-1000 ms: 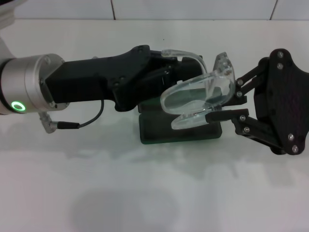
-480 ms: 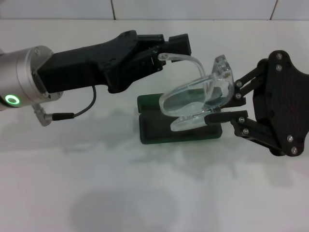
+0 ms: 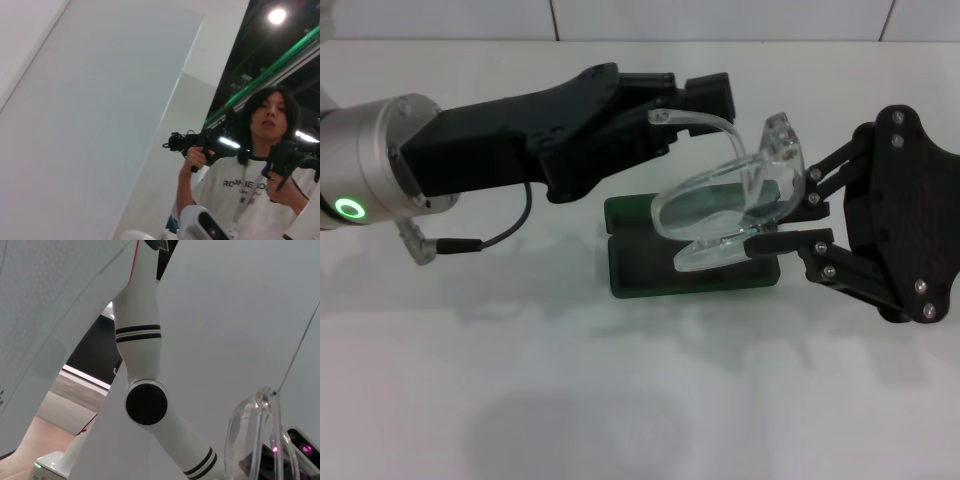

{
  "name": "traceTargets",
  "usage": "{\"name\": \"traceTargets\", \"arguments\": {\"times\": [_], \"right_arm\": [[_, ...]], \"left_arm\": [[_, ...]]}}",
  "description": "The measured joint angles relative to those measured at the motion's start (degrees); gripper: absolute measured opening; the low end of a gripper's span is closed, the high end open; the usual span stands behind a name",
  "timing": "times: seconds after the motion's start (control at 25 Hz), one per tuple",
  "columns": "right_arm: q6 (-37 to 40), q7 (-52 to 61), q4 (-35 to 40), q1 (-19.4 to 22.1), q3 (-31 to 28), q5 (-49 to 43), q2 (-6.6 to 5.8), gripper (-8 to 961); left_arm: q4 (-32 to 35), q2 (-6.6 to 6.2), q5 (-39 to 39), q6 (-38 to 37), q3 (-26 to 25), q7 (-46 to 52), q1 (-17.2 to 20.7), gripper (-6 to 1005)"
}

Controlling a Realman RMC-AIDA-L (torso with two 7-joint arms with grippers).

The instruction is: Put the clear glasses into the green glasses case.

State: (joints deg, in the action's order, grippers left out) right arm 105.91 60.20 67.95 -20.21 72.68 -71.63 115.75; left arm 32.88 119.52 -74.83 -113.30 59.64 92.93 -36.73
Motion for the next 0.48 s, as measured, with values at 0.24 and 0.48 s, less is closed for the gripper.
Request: {"name": "traceTargets", "arguments": {"times": [0.24,0.48], "right_arm": [[-0.20,0.00,-0.26,0.00,-0.02,0.00,0.00,56],[-0.46,-0.19,-0.27,0.08,-0.26,-0.01,0.00,56]], "left_arm": [[0.12,0.01,1.13,0.00,2.12,-0.30,-0.23,56],[0.16,0.02,1.66,-0.02,5.09,-0.25,-0.51,56]]}}
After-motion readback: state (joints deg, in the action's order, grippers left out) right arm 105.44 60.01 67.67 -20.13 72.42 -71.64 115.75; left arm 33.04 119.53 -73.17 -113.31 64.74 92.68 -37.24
